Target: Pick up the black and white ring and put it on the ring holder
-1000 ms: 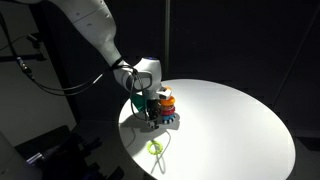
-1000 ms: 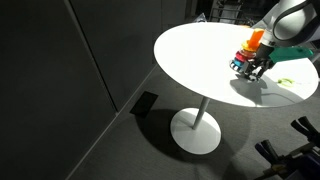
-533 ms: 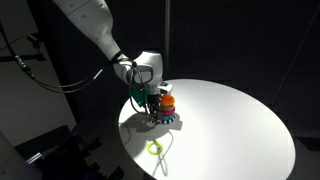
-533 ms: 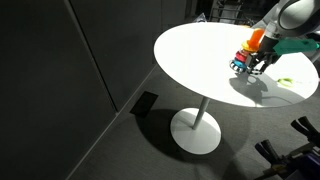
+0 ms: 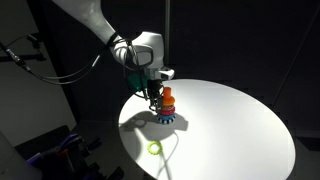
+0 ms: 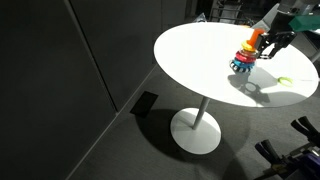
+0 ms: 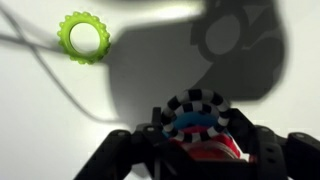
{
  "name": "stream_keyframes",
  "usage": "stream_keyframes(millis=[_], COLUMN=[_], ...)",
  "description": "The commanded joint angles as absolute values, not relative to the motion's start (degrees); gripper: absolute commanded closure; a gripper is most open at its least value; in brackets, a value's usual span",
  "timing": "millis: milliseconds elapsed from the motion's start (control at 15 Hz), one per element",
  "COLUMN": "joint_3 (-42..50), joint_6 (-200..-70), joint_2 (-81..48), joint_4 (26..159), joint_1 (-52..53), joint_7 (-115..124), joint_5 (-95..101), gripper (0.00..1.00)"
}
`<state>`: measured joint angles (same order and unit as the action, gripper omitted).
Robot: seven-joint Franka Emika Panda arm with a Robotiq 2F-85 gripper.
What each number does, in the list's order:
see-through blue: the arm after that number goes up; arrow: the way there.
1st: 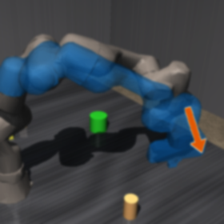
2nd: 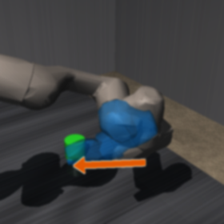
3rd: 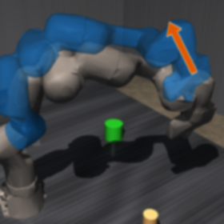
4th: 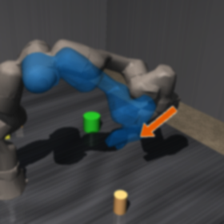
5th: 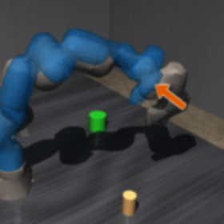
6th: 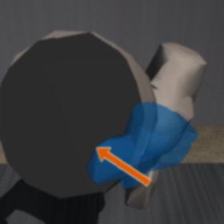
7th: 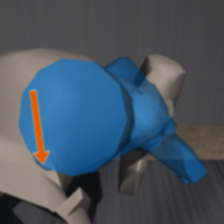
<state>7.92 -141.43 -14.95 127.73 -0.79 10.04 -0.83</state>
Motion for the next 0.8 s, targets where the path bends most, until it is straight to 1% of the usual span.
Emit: stream_keyframes(millis=[0, 400, 733], joint_3=[7.61, 7.34, 7.20], joint_6=[-138.31, -135.00, -134.51], joint_2=[-9.41, -4.41, -2.83], joint_4=[128.97, 127.99, 126.43], joint_1=[-1.69, -2.15, -2.55], joint_7=[10.78, 11.51, 12.61], joint_5=[0.21, 1.29, 1.95], gripper=[0.56, 0.56, 0.56])
